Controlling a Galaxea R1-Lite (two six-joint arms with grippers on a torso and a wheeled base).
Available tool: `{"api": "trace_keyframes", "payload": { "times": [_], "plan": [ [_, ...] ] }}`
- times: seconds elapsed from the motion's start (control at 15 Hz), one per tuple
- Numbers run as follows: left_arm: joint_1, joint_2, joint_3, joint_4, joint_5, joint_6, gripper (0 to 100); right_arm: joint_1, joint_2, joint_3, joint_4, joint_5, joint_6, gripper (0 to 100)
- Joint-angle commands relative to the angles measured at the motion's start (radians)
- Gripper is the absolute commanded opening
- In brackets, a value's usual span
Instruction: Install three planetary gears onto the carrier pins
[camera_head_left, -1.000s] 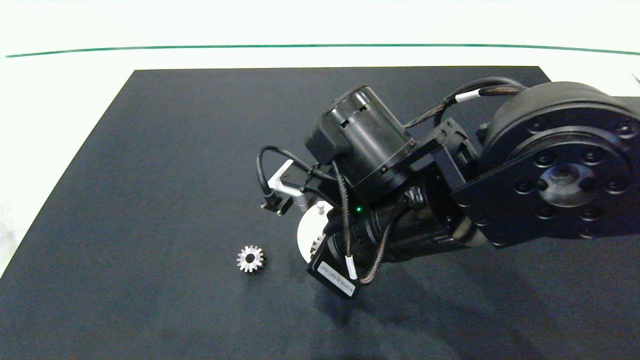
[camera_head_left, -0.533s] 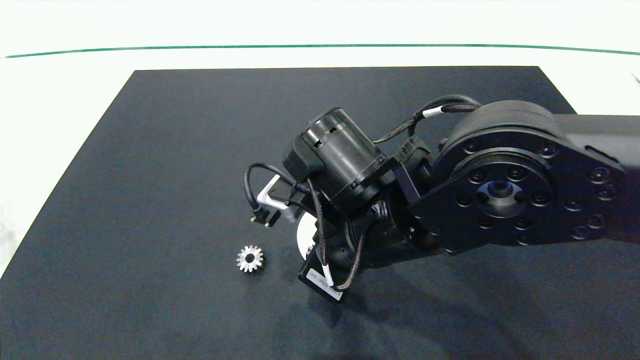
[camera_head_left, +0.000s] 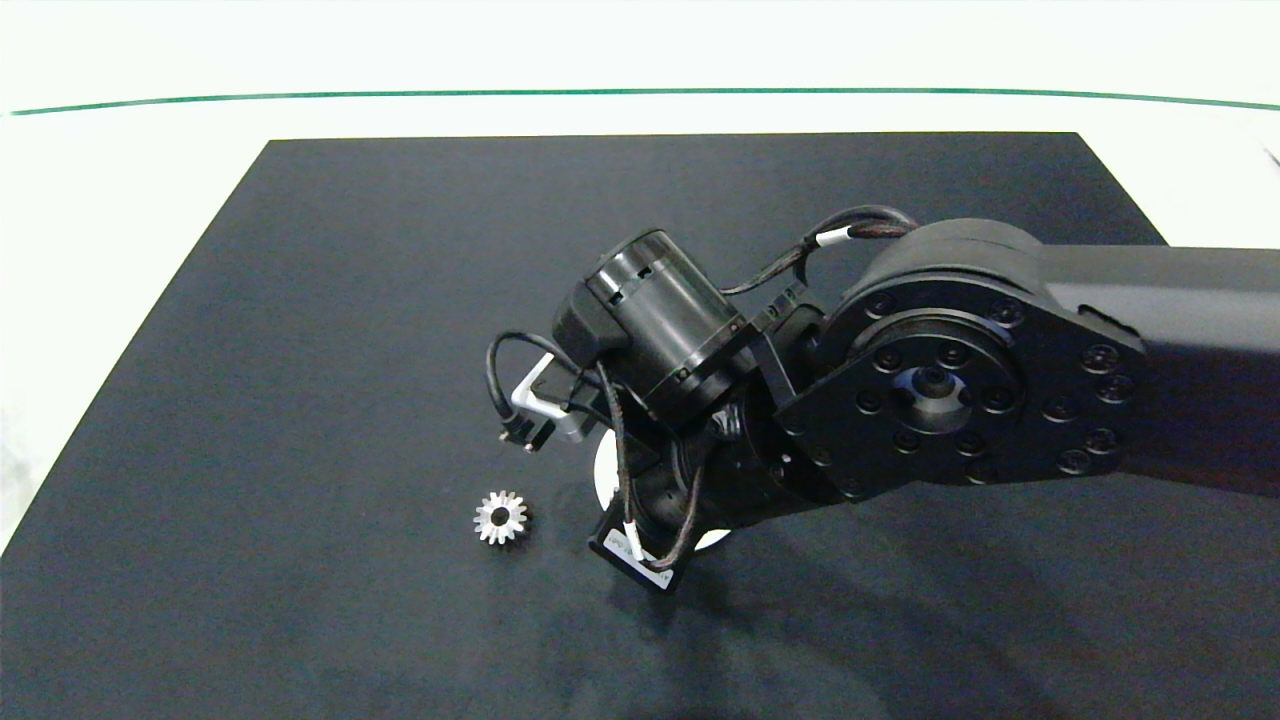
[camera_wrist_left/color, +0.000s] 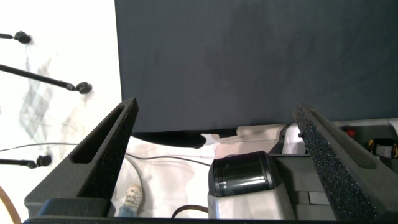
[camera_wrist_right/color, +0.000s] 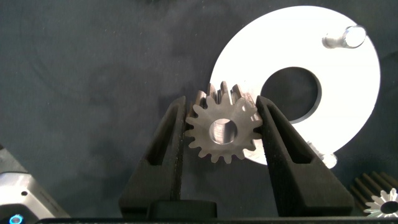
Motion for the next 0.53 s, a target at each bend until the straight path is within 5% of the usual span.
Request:
{"api": "trace_keyframes", "payload": {
  "times": [0.07,0.53],
  "plan": [
    [0.002,-0.019,0.021,0.006,0.001,0.003,100,0.000,0.012,-0.004,0.006,-0.001,-0.002,25],
    [0.002,-0.009,0.017,0.003,0.001,0.003,100,-0.014,0.035,-0.010,0.043,-0.005,-0.005,25]
  ]
}}
